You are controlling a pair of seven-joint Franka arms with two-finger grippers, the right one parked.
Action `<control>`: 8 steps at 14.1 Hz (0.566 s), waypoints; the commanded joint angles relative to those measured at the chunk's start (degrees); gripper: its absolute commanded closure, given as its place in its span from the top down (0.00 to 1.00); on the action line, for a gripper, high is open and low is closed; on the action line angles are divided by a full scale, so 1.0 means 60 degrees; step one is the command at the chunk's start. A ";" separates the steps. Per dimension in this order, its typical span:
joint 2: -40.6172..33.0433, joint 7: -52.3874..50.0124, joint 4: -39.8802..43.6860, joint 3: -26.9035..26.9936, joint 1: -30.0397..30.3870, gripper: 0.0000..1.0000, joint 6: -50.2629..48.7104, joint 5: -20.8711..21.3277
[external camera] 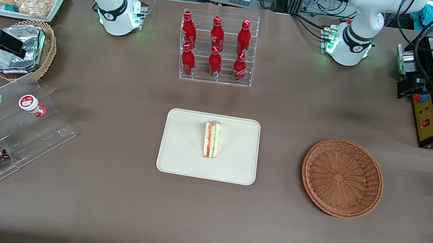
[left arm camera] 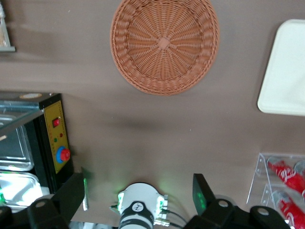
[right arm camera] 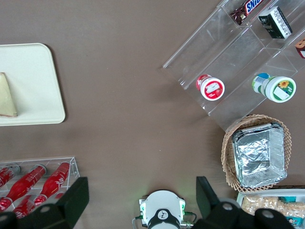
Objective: Place sandwich from basket to tray
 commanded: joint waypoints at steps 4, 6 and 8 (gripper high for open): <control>0.0756 0.0573 0.1046 0.0007 0.0148 1.00 -0.0568 -0.0086; 0.0829 0.0573 0.1075 0.0007 0.0148 1.00 -0.0524 -0.0071; 0.0888 0.0573 0.1105 0.0008 0.0264 1.00 -0.0539 -0.0100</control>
